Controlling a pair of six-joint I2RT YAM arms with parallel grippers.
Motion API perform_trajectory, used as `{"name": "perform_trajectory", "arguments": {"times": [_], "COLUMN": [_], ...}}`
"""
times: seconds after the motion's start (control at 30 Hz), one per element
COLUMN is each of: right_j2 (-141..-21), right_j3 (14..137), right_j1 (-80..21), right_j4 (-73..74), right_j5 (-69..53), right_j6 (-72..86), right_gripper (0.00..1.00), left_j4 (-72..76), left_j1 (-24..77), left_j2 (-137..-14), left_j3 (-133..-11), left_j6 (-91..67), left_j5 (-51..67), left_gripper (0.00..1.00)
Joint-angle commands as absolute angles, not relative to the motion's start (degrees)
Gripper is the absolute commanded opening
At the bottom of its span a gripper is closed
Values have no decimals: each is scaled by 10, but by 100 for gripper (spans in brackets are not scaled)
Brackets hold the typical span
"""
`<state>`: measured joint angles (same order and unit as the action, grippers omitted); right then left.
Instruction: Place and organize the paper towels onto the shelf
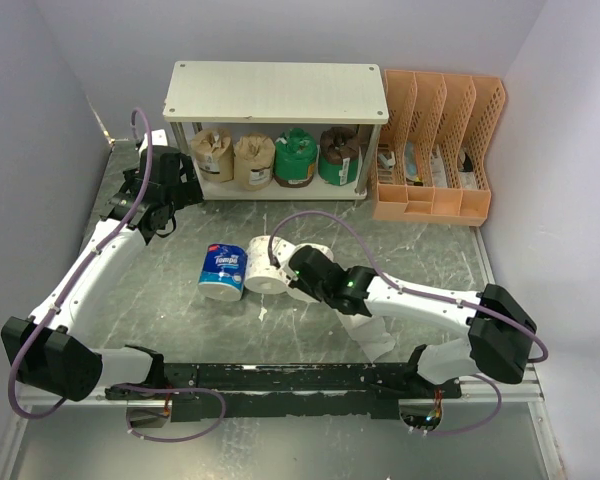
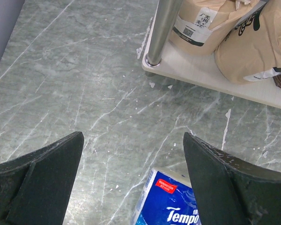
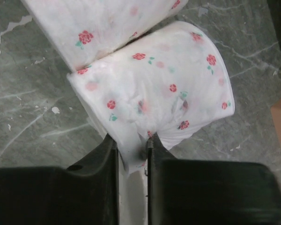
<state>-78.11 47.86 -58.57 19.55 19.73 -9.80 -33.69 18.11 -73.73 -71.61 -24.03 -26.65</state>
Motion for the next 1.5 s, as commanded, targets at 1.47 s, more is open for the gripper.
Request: {"name": "perform_trajectory", "arguments": {"times": [1.47], "right_j2": [-616], "right_j3": [833], "right_j1": [-487], "right_j4": [117], "right_j5": [468], "right_j6": [741], "right_gripper": [0], "left_j4": [-329], "left_j1": [181], "left_j2": [-760], "left_j3": [-713], "left_j6": [-240], "left_j5": [-310], "left_gripper": [97]}}
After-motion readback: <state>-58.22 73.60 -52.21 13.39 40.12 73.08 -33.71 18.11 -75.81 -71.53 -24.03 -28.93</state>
